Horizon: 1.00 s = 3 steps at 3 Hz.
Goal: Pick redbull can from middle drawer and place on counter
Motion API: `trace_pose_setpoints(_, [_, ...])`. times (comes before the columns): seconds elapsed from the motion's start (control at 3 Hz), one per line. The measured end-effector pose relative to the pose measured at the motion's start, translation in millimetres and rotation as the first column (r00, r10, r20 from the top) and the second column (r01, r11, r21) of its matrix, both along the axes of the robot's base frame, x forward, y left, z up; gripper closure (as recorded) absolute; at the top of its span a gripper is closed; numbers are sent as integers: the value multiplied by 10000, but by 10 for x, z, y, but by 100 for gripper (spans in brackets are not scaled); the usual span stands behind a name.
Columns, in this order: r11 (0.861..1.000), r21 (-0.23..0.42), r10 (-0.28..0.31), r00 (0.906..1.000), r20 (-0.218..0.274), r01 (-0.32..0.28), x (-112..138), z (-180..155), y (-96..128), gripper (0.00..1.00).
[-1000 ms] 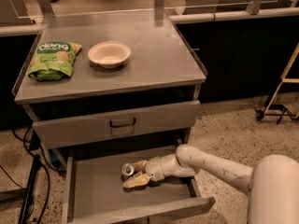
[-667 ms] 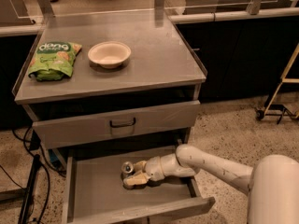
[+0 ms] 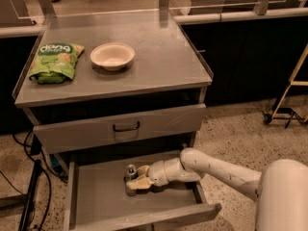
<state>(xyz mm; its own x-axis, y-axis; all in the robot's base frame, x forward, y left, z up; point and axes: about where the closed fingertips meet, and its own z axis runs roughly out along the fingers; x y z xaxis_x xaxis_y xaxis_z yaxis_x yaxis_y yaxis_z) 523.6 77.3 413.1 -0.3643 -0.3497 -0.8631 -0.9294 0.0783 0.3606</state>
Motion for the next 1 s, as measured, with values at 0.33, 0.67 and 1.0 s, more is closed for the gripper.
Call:
trace_pose_setpoints(0.33, [9995, 316, -49, 9986, 528, 33, -18, 401, 21, 100])
trace_pose_setpoints(0.67, [9982, 588, -176, 9918, 1265, 102, -108, 923, 21, 100])
trace_pose_setpoints(1.0, [9980, 608, -294, 9804, 1947, 178, -288, 1405, -39, 100])
